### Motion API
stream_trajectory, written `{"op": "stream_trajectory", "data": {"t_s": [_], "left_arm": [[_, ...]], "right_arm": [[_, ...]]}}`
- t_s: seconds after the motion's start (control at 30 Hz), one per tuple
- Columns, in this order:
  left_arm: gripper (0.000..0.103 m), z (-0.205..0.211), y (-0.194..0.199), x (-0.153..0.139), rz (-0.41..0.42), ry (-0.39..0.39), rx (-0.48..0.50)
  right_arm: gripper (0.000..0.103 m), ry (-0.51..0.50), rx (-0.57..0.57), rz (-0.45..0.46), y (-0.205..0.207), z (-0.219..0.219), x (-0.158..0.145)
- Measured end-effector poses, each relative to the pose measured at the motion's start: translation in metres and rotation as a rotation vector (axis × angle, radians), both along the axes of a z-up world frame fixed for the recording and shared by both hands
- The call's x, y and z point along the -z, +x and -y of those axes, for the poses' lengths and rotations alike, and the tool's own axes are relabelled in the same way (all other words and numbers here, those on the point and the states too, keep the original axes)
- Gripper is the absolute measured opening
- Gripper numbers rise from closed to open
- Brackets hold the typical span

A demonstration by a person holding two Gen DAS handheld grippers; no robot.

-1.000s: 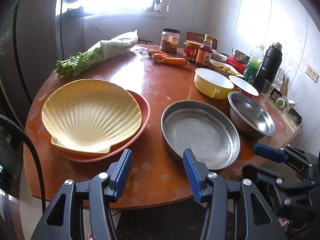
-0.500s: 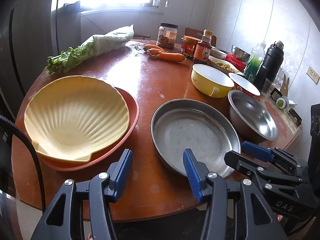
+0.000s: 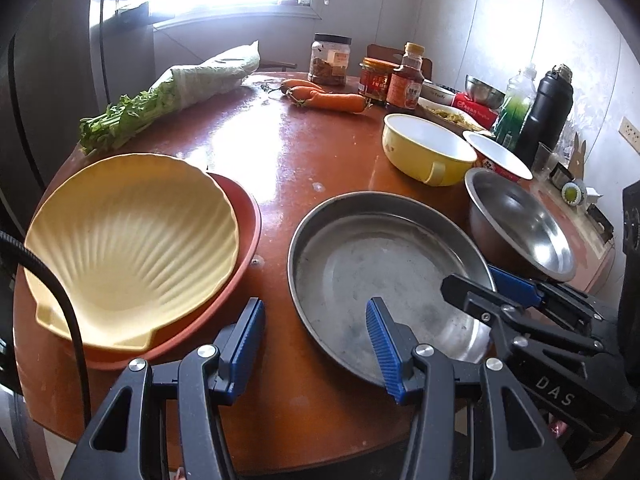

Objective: Organize plates and bowls
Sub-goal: 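Grasp the steel pan rim with the left gripper and lift it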

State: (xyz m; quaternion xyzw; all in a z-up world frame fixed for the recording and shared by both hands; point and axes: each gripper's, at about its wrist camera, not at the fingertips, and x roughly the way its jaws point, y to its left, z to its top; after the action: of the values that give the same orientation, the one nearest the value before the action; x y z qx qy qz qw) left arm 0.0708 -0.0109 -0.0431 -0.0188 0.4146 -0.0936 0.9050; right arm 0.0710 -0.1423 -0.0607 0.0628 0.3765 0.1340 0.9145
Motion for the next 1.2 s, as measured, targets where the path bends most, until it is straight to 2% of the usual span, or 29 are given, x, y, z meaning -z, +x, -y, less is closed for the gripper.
{"op": "stream_trajectory", "data": {"t_s": [0.1, 0.17, 0.27, 0.37, 0.57, 0.8, 1.2], "left_arm": [[0.052, 0.003, 0.002, 0.001, 0.008, -0.003, 0.009], [0.05, 0.005, 0.002, 0.001, 0.017, -0.001, 0.009], [0.037, 0.007, 0.002, 0.002, 0.029, 0.009, 0.001], [0.033, 0.011, -0.001, 0.003, 0.043, 0.047, -0.003], [0.033, 0.008, -0.005, 0.002, 0.046, 0.041, -0.004], [0.033, 0.001, -0.013, -0.007, 0.064, 0.036, -0.024], [0.033, -0.015, -0.031, -0.034, 0.126, 0.002, -0.049]], "right_arm": [[0.033, -0.018, 0.005, 0.012, 0.002, 0.0, 0.001], [0.032, -0.041, -0.01, 0.024, 0.001, -0.002, 0.002], [0.031, -0.075, -0.019, 0.037, 0.0, -0.006, 0.003], [0.031, -0.087, -0.019, 0.044, -0.001, -0.008, 0.004], [0.031, -0.113, -0.021, 0.053, -0.002, -0.01, 0.004], [0.031, -0.086, -0.041, 0.041, -0.006, -0.011, 0.001], [0.031, -0.085, -0.058, 0.106, -0.018, -0.023, -0.027]]}}
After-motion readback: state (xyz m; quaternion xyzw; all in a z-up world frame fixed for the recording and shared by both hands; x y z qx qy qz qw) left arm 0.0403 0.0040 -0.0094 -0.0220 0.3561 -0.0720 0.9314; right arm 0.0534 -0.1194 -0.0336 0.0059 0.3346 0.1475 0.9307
